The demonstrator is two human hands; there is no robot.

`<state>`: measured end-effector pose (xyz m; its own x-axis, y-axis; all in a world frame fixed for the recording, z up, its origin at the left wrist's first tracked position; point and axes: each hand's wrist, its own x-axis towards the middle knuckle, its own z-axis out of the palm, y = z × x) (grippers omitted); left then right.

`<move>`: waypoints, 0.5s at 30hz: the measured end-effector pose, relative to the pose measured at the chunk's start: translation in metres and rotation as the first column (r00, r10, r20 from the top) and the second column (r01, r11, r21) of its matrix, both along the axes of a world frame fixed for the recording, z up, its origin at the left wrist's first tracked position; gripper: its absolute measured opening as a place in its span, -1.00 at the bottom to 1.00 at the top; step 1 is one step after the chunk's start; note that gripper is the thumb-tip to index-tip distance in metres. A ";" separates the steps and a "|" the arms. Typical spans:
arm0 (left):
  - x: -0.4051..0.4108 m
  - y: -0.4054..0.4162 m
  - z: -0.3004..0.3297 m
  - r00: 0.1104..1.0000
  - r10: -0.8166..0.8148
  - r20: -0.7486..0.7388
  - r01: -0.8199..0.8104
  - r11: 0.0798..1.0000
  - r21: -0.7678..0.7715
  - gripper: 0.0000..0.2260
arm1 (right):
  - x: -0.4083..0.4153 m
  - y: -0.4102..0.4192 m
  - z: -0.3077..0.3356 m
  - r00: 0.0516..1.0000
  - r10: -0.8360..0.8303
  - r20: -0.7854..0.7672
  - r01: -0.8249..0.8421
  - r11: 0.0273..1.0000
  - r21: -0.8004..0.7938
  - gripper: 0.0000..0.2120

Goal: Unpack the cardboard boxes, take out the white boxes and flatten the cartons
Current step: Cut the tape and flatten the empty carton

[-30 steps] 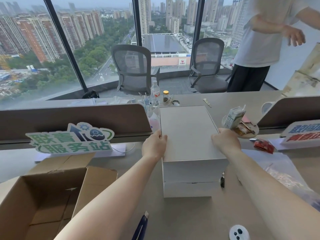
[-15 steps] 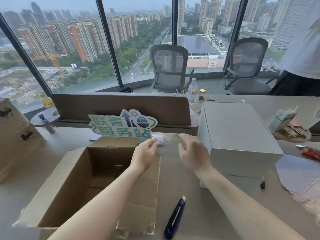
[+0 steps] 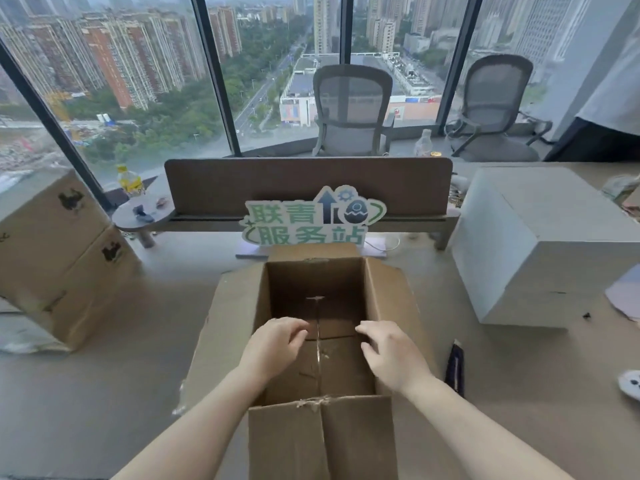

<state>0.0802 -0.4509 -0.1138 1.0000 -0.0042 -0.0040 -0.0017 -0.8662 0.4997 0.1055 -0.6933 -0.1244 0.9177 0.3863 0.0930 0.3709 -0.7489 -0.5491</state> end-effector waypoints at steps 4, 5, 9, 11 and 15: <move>-0.032 0.032 -0.007 0.968 -0.245 -0.044 0.248 0.964 0.098 -0.73 | -0.029 -0.001 -0.008 1.000 -0.027 -0.012 0.026 0.997 -0.074 -0.65; -0.038 0.037 -0.008 0.956 -0.287 -0.064 0.293 0.950 0.108 -0.70 | -0.036 -0.003 -0.008 1.000 -0.016 -0.021 0.014 0.995 -0.094 -0.61; -0.058 0.049 -0.013 0.898 -0.413 -0.150 0.436 0.881 0.184 -0.53 | -0.055 -0.015 -0.007 0.993 0.108 -0.049 -0.117 0.966 -0.230 -0.25; -0.063 0.052 -0.015 0.872 -0.456 -0.181 0.488 0.843 0.228 -0.52 | -0.055 -0.021 -0.009 0.987 0.154 -0.042 -0.159 0.947 -0.278 -0.15; -0.067 0.053 -0.013 0.848 -0.496 -0.185 0.529 0.811 0.250 -0.49 | -0.054 -0.025 -0.020 0.977 0.211 0.024 -0.187 0.908 -0.374 -0.44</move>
